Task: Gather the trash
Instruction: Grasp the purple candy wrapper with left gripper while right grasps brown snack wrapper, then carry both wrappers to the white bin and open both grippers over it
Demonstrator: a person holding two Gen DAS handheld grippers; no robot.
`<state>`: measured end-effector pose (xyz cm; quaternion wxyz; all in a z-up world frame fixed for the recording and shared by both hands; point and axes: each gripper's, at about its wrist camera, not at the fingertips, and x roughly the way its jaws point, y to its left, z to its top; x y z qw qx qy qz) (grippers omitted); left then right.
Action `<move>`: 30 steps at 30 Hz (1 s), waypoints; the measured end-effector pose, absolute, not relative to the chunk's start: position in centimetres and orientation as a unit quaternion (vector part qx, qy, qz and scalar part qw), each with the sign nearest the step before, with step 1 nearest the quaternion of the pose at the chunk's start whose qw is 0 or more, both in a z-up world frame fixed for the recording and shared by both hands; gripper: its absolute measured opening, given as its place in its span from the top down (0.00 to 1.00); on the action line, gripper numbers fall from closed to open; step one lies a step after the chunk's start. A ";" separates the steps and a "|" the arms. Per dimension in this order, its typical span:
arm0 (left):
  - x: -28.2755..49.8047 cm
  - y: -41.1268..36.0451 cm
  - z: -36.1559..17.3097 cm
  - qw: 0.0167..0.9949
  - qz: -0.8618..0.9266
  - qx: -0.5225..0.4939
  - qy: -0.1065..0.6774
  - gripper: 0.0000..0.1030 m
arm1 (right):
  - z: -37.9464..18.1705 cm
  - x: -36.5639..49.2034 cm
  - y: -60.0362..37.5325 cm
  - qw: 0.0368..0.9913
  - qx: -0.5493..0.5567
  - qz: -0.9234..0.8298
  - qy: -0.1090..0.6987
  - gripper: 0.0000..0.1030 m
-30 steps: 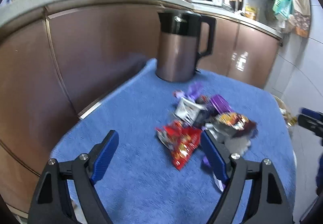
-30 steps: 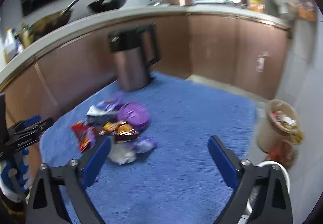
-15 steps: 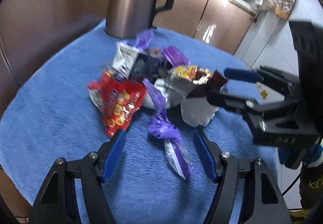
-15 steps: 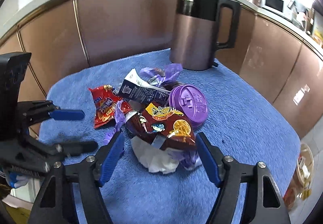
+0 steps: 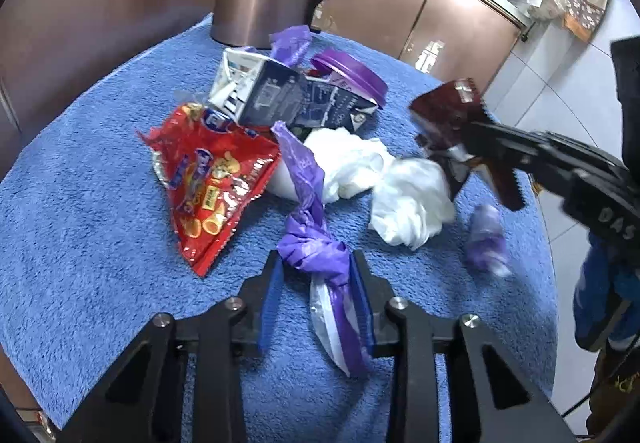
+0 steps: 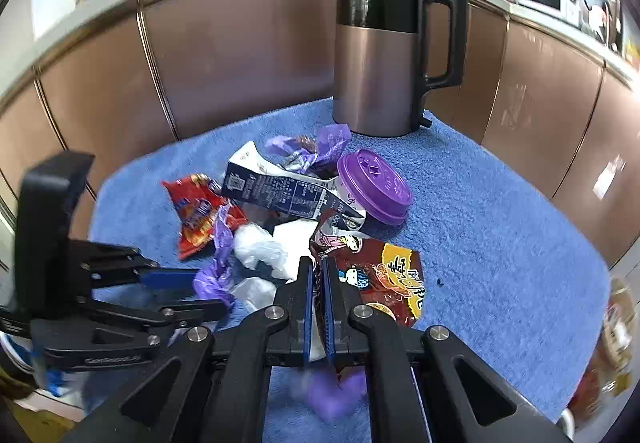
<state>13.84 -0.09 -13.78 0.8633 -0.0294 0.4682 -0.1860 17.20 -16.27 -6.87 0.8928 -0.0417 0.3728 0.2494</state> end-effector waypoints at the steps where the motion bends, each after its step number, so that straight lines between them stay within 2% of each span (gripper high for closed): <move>1: 13.7 0.1 -13.7 0.865 -0.182 -0.031 0.466 0.71 | -6.5 17.0 -16.7 0.894 -0.027 0.254 0.368 0.95; 9: 12.0 0.6 -10.8 0.878 -0.161 -0.041 0.448 0.73 | -2.6 14.4 -19.4 0.900 0.064 0.289 0.319 0.95; 16: 10.0 -1.8 -6.9 0.886 -0.189 -0.027 0.422 0.73 | 0.3 9.3 -24.2 0.921 0.094 0.263 0.271 0.95; 25: 8.4 -13.7 -2.9 0.866 -0.286 0.034 0.409 0.73 | -0.9 2.8 -36.6 0.947 0.154 0.127 0.253 0.95; 30: 7.0 -23.1 -2.6 0.840 -0.345 0.088 0.409 0.73 | -4.4 0.0 -43.9 0.940 0.198 0.037 0.274 0.95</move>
